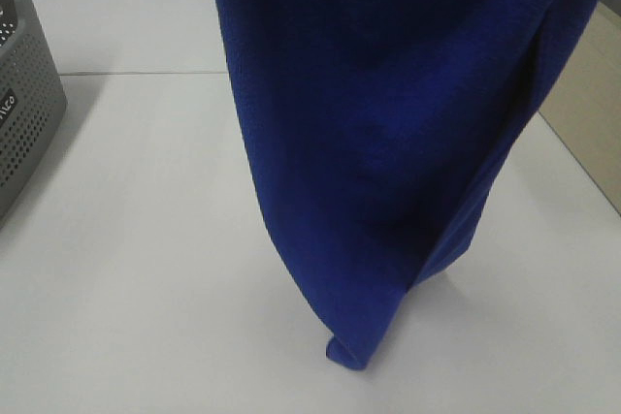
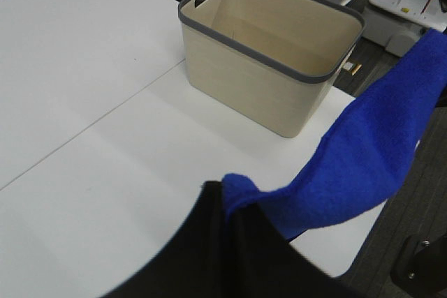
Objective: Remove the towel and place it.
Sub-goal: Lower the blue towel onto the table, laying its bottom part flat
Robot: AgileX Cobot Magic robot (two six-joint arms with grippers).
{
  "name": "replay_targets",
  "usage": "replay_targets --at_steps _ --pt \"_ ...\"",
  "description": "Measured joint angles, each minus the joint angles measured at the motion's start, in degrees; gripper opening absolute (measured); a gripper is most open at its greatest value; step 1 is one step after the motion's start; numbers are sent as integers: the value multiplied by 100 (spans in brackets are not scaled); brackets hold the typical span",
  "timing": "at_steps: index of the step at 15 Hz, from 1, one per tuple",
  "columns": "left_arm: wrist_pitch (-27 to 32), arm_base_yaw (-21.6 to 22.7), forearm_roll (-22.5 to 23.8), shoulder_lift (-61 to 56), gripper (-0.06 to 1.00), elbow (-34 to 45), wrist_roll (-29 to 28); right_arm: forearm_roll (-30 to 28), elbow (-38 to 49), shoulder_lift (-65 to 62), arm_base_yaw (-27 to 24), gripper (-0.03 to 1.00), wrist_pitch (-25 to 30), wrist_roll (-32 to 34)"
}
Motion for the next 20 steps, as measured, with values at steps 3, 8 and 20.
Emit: replay_targets --at_steps 3,8,20 --pt "17 0 63 -401 0 17 -235 791 -160 -63 0 2 11 -338" --pt "17 0 2063 80 0 17 -430 218 -619 905 0 2 11 -1209" --pt "-4314 2068 4446 2590 0 23 -1197 -1822 -2613 4681 -46 2 -5380 -1364"
